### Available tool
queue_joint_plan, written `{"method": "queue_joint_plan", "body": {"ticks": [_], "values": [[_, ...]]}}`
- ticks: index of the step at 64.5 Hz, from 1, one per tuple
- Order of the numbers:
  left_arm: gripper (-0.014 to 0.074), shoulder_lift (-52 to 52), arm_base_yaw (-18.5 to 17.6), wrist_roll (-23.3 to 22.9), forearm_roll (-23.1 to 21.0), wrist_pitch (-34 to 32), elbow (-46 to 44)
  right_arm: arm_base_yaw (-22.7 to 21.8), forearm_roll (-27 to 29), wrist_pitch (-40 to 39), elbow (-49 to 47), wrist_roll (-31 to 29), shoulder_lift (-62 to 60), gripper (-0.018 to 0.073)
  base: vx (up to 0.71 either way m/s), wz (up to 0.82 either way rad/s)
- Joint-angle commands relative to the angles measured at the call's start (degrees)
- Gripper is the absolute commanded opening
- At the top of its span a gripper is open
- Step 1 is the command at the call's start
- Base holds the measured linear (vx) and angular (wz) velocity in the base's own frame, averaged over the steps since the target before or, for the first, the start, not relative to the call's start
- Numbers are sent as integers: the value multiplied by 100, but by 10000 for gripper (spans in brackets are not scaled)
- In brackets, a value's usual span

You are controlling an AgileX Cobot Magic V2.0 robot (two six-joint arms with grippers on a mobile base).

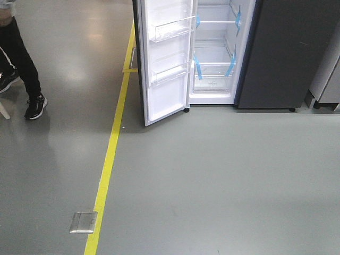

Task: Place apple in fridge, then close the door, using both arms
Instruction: 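Drive closer to the refrigerator's open door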

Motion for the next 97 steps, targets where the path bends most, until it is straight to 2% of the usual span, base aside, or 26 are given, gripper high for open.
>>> {"method": "queue_joint_plan", "body": {"ticks": [1,97], "values": [[-5,-83,-30,-39,-32,-406,107,-22,-45,-421,-159,-44,16,100,12,1],[-5,-83,-30,-39,-32,-406,107,-22,-45,-423,-159,-44,16,100,11,0]]}}
